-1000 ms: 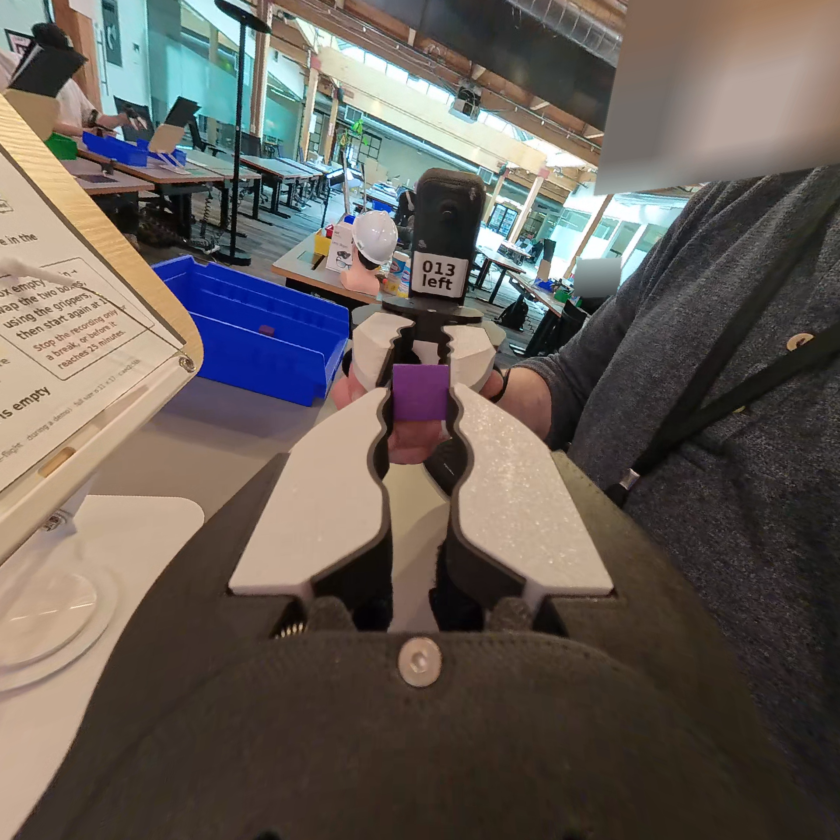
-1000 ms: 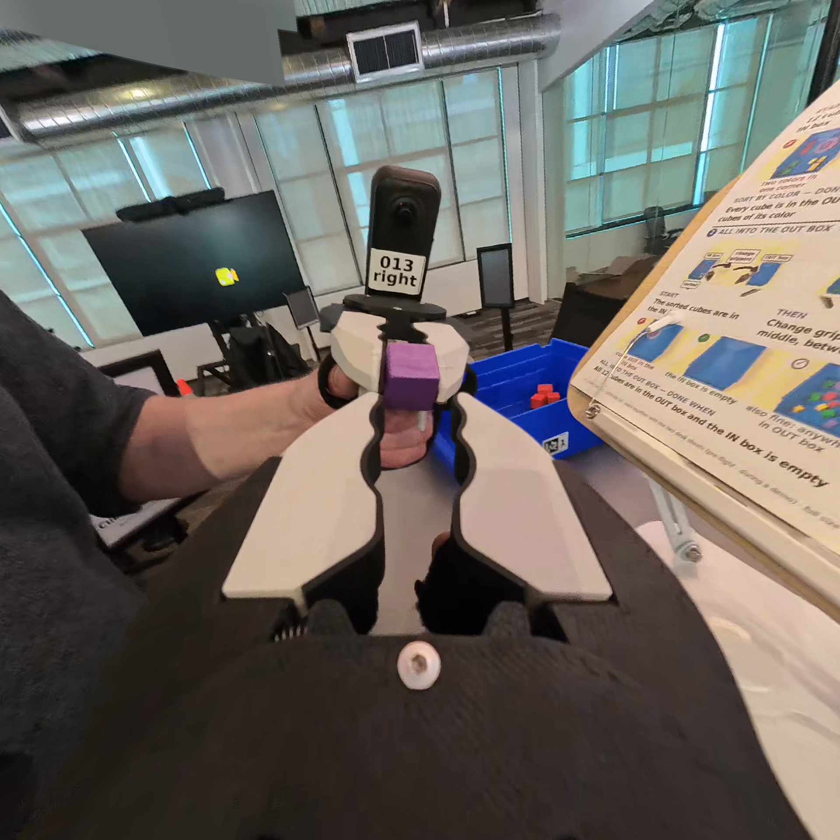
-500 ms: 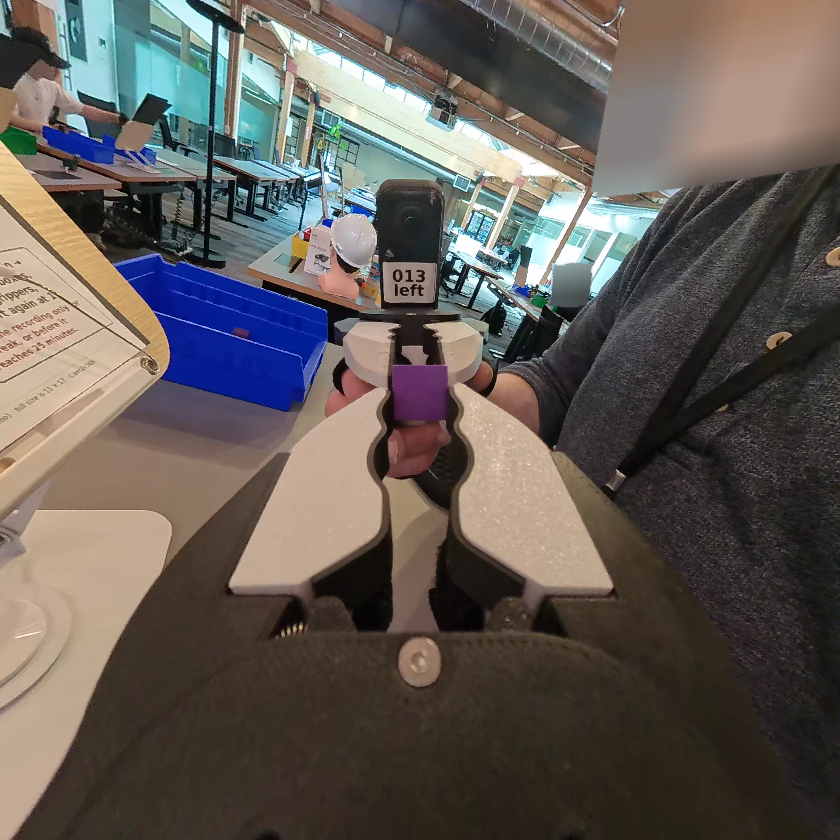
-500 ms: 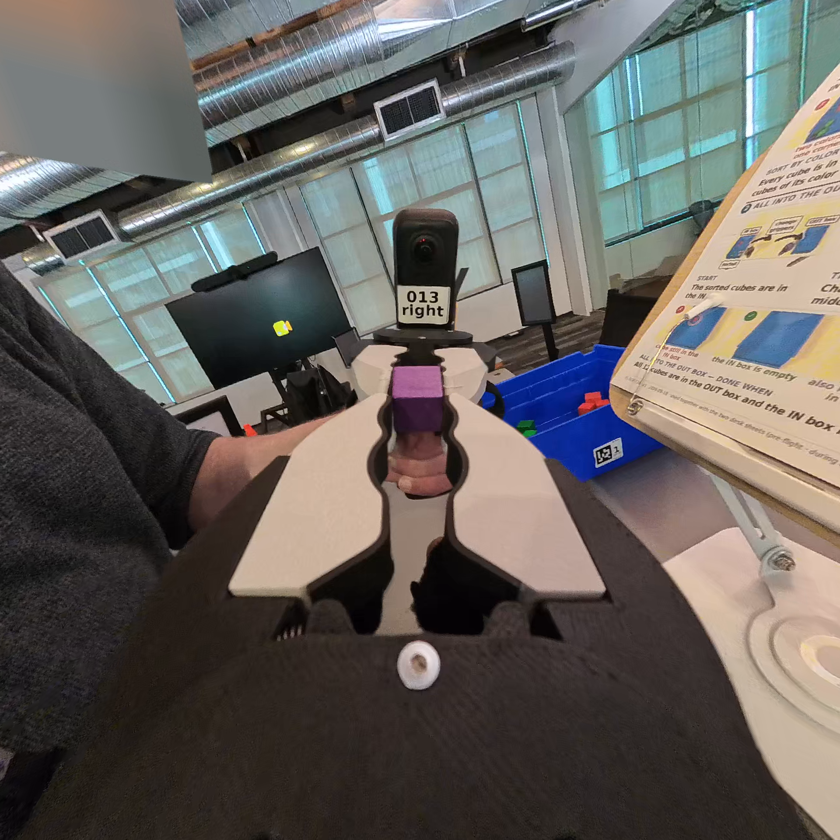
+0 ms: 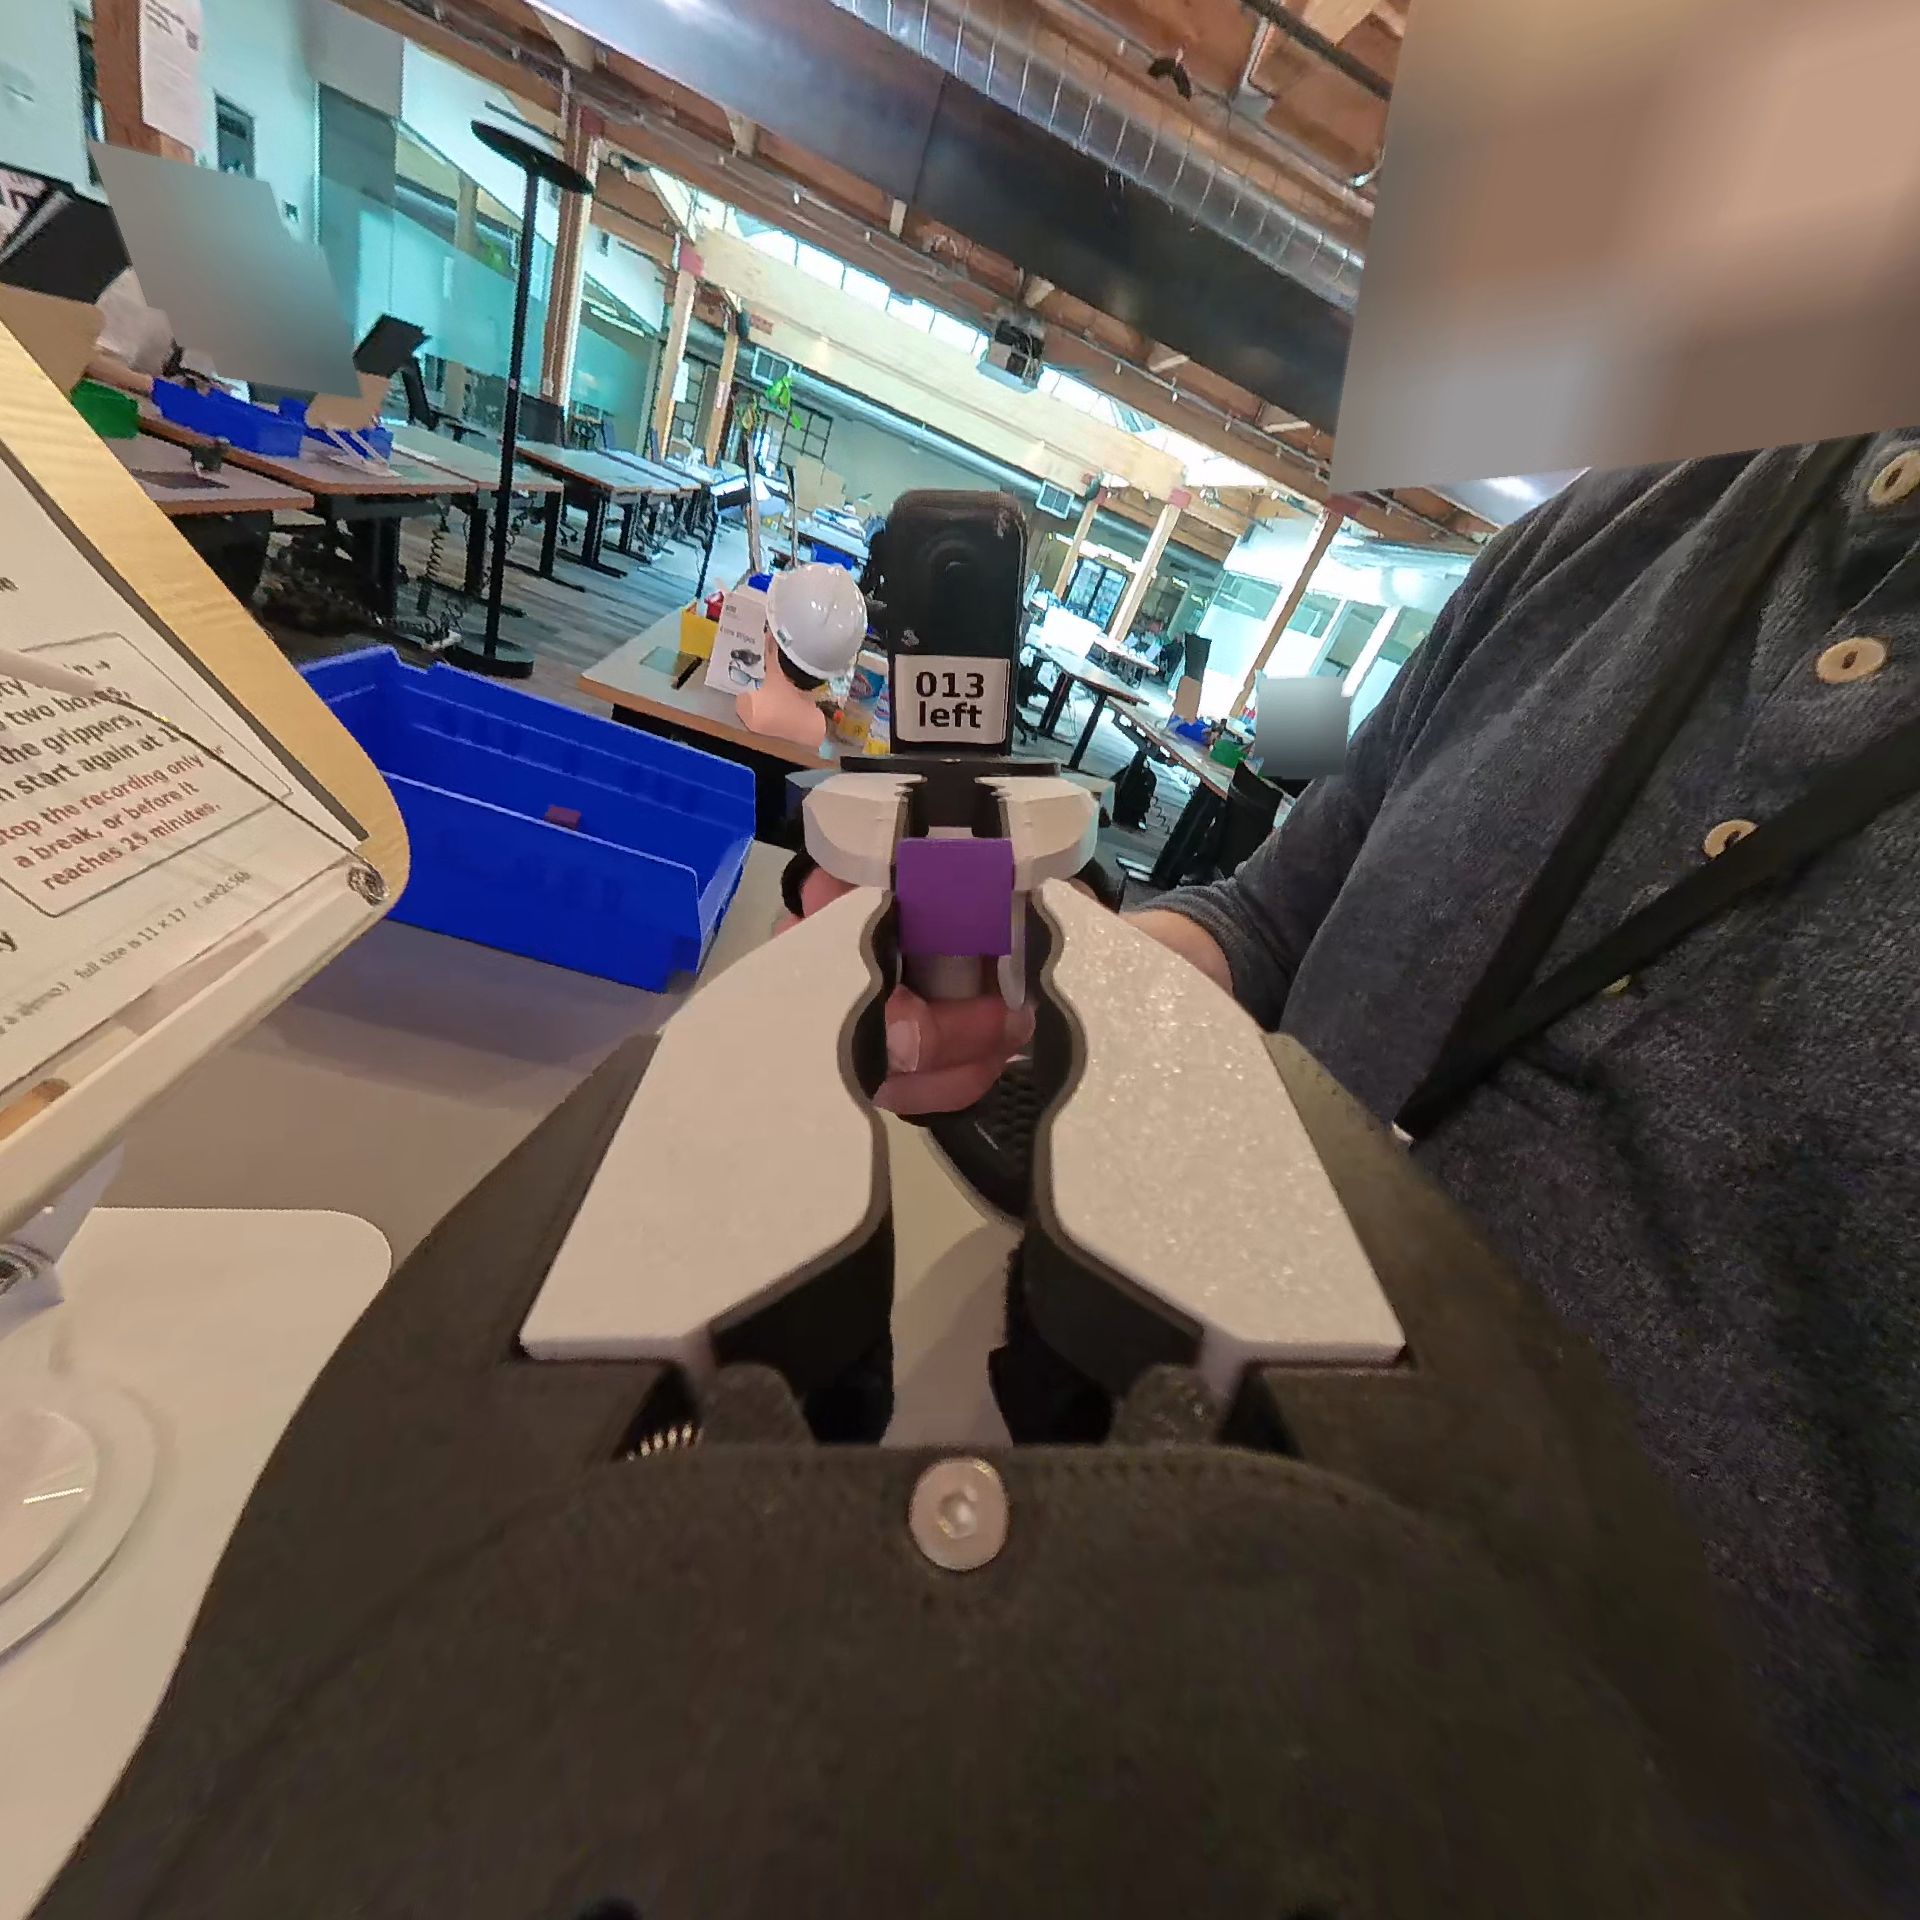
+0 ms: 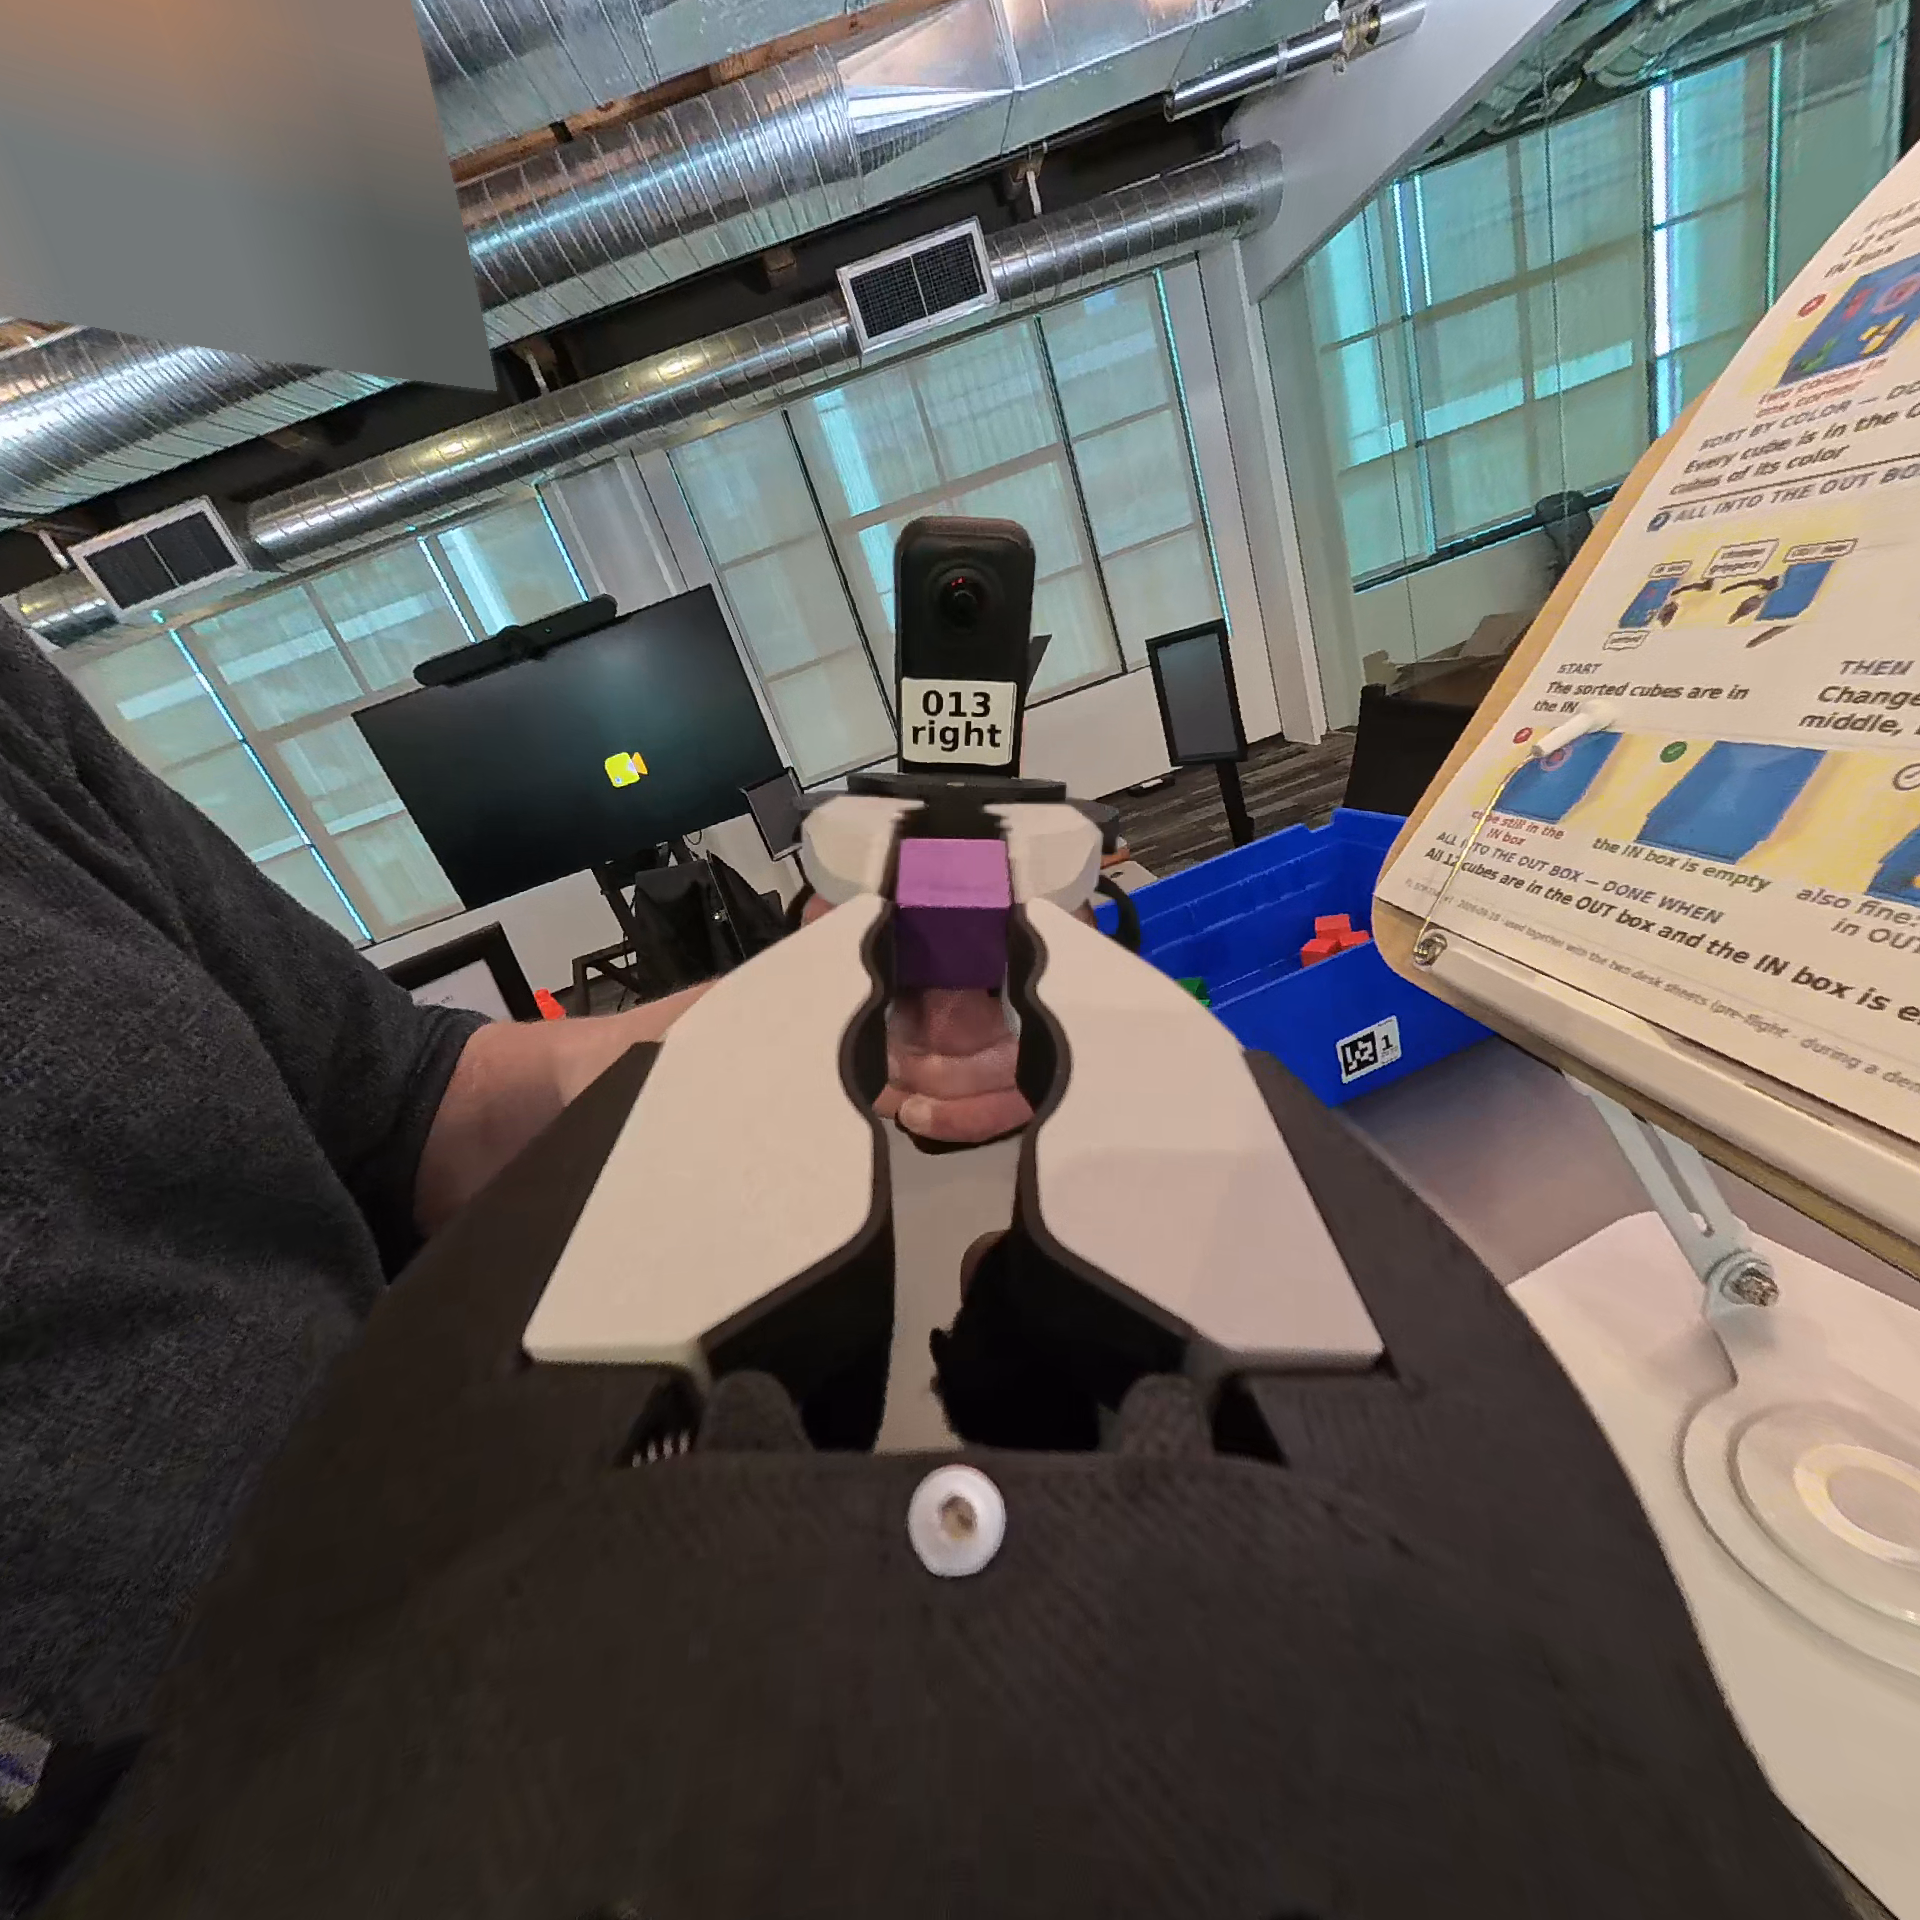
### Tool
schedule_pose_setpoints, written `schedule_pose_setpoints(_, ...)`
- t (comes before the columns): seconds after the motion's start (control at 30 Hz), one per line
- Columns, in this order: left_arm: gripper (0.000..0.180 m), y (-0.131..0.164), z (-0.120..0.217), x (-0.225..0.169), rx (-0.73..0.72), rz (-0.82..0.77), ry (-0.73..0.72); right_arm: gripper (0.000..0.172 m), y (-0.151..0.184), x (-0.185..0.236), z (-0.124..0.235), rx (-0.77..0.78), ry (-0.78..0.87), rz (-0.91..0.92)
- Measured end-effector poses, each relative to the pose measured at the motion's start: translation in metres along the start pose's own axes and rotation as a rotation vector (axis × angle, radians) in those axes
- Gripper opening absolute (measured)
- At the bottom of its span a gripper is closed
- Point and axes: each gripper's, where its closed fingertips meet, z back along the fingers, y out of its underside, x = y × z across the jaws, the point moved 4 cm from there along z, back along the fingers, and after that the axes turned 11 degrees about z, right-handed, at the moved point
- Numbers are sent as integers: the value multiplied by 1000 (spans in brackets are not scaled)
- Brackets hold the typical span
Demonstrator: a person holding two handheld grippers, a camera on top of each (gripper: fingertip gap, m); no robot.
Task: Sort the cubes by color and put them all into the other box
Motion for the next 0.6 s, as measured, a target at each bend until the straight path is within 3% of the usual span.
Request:
schedule_pose_setpoints(0.03,23,-2,3,0,-14,1,-2,20,-1,-1,2,5,8,1)
schedule_pose_setpoints(0.1,0,-7,11,-3,-37,-27,7,20,-5,-4,8,-2,36,18)
schedule_pose_setpoints(0.23,0,-16,37,0,-87,-55,-87,20,-22,-31,47,11,188,87)
schedule_pose_setpoints(0.43,0,-10,89,16,-63,-51,-335,21,-49,-115,178,92,676,189)
schedule_pose_setpoints(0.6,0,2,132,30,-79,9,-495,20,-44,-171,294,254,1093,182)
